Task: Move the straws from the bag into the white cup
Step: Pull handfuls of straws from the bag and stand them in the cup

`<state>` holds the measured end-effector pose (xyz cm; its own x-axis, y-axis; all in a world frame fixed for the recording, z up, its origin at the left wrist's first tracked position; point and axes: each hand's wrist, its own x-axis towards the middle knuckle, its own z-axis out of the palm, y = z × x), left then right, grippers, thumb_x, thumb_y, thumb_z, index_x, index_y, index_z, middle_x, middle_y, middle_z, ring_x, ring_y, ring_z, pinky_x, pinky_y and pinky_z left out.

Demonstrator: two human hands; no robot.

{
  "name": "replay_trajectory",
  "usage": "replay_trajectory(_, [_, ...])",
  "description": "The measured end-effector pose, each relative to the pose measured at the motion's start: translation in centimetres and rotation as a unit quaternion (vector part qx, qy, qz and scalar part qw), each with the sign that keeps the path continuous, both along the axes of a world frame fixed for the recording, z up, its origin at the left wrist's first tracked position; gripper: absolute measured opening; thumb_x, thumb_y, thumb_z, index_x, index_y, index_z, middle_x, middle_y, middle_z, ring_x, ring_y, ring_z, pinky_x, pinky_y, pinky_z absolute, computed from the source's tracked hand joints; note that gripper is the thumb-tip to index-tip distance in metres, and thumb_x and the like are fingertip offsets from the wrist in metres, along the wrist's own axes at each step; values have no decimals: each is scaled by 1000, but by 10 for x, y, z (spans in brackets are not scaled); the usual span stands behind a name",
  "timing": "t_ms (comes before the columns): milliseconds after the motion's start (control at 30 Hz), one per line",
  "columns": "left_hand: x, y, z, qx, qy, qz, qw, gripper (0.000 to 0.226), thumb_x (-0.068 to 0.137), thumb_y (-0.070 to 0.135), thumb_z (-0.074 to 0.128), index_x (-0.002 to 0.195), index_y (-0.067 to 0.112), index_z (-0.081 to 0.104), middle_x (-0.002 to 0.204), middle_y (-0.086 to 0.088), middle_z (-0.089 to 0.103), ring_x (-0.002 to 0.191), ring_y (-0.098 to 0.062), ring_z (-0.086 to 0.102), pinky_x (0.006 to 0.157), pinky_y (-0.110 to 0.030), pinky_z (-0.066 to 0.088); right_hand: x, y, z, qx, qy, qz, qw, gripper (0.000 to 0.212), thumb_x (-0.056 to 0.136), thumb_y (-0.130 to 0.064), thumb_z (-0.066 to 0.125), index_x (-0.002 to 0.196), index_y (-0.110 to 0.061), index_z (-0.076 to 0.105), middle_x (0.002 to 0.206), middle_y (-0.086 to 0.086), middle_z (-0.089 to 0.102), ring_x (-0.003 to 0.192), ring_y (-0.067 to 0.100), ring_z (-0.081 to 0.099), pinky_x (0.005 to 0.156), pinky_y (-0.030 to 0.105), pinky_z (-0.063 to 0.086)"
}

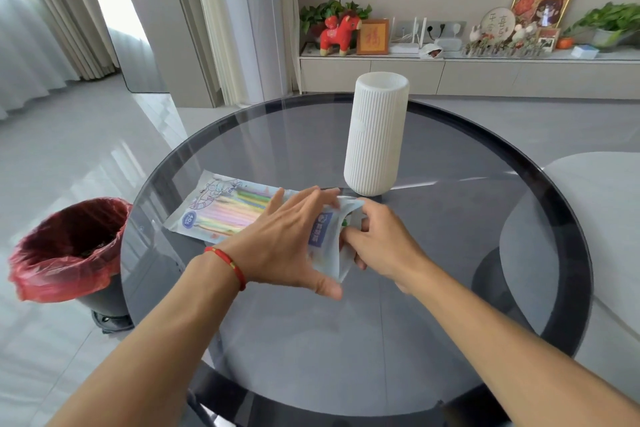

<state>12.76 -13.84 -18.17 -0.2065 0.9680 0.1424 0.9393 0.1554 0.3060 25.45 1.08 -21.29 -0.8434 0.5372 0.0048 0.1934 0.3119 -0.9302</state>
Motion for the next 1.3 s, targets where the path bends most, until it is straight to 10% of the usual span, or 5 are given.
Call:
replay_trajectory(133, [3, 5, -8, -37, 103, 12, 994, 138, 55, 87, 67, 158, 30, -4, 147, 6, 42, 138, -16, 39, 123, -62, 12, 5, 7, 3, 5, -18, 32, 999, 26, 96, -6, 58, 112, -24, 69, 63, 0, 69, 43, 9, 51, 45, 27, 44])
replay_trajectory(533, [-5, -3, 5, 97, 28, 39, 994, 79, 66, 61, 80, 131, 24, 56, 107, 10, 65, 87, -12, 61, 92, -32, 51, 15, 14, 10, 195, 81, 1, 978, 30, 79, -27, 87, 97, -32, 63, 95, -15, 70, 70, 14, 63, 59, 14, 48])
replay_trajectory(700, [-6, -4, 1, 69, 4, 48, 996, 78, 68, 60, 81, 133, 24, 57, 112, 7, 60, 93, -11, 60, 91, -35, 52, 11, 9, 1, 134, 38, 66, 988, 46, 84, -19, 84, 126, -30, 73, 121, -20, 74, 58, 13, 69, 59, 14, 50])
replay_trajectory(867, [0, -2, -4, 59, -11, 42, 997, 72, 64, 46, 86, 127, 19, 63, 112, 2, 61, 96, -17, 62, 90, -38, 52, 2, 1, -12, 75, 24, 108, 991, 39, 82, -17, 77, 94, -53, 73, 96, -16, 76, 39, 14, 49, 41, 19, 41])
replay_trajectory(1300, [-8, -2, -8, 35, -2, 76, 997, 71, 71, 53, 82, 134, 27, 60, 119, 6, 58, 103, -14, 59, 97, -39, 48, 25, 63, -9, -67, 11, 69, 995, 24, 86, -14, 85, 108, -12, 77, 94, 8, 78, 69, 21, 73, 53, 36, 57])
